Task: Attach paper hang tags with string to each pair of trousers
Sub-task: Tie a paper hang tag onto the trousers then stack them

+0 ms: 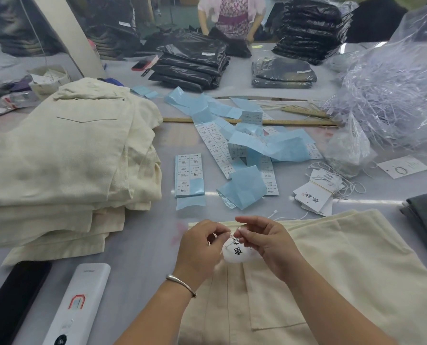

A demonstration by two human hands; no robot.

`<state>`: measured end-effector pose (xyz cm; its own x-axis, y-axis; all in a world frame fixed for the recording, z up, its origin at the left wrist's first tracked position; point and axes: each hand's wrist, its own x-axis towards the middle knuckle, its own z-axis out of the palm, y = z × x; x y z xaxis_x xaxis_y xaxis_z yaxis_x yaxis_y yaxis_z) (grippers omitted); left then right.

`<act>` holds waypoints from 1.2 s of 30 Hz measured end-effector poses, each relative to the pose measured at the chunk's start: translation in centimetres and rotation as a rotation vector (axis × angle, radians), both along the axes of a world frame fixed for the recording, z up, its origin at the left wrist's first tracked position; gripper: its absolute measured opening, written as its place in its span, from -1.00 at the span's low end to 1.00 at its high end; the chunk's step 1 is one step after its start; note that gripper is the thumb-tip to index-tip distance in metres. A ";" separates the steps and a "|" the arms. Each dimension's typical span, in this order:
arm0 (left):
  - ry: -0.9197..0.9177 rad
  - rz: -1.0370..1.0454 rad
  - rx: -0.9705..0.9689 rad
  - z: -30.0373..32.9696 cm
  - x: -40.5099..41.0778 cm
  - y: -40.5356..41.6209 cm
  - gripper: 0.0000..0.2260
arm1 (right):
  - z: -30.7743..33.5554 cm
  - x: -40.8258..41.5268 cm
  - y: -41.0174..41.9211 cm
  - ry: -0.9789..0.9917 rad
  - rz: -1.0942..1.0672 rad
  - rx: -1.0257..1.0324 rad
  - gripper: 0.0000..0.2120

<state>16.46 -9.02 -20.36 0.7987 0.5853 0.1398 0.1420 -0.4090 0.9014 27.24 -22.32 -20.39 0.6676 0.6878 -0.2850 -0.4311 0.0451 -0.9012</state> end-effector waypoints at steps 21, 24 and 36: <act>0.027 -0.055 0.118 0.8 -0.1 -0.1 -0.91 | 0.8 -0.2 0.4 -0.275 0.017 -0.198 -0.85; 0.013 -0.060 0.104 1.0 0.0 -0.4 -0.92 | 0.9 -0.3 0.5 -0.271 -0.014 -0.199 -0.92; 0.120 -0.179 0.169 1.1 0.2 -0.7 -0.93 | 1.0 -0.1 0.0 0.201 -0.020 -0.158 -0.91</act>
